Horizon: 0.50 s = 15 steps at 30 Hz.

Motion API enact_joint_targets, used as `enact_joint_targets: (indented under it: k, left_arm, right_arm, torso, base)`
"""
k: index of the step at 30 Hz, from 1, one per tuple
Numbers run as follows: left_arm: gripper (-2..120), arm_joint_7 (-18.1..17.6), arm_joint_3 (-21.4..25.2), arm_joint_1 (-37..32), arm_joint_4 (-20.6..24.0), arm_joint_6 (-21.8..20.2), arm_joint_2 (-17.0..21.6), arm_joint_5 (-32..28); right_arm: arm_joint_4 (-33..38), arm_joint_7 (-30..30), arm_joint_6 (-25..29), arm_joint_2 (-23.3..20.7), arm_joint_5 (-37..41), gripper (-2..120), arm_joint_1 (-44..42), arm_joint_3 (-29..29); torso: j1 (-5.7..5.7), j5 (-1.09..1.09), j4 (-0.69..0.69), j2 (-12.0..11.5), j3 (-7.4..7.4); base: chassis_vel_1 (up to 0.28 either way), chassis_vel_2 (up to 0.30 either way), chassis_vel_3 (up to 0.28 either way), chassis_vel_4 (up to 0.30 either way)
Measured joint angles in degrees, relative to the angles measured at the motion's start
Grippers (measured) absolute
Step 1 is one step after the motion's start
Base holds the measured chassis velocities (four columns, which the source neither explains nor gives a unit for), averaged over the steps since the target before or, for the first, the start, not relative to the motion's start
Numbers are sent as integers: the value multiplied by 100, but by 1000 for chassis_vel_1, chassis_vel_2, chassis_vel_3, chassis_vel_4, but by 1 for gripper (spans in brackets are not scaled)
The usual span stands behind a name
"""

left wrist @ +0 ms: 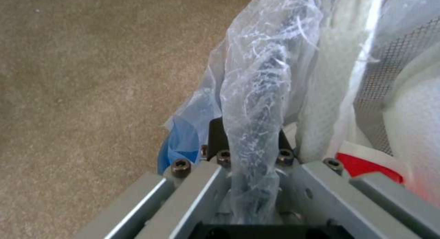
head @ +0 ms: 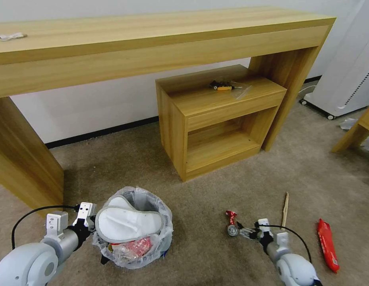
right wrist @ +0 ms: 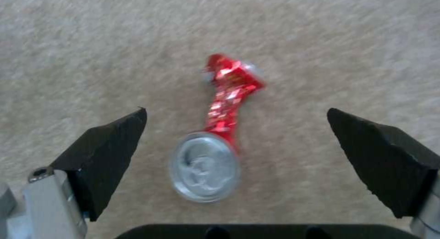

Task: Pick up the trash bin and place the garbage on the floor into it.

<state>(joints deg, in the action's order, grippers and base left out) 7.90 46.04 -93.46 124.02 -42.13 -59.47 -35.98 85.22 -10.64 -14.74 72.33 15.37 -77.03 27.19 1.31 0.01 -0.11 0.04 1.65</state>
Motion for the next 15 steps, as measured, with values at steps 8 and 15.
enact_joint_targets:
  k: [8,15]
  left_arm:
    - [0,9,65,-51,70,0,-5,-8]
    - [0,10,42,-36,68,0,-10,1]
  right_arm:
    - [-81,156,-244,99,-58,92,74,-125]
    - [-230,151,-233,123,-76,84,31,-75]
  torso:
    - [0,0,0,0,0]
    - [0,0,-1,0,0]
  base:
    - [0,0,0,0]
    - [0,0,0,0]
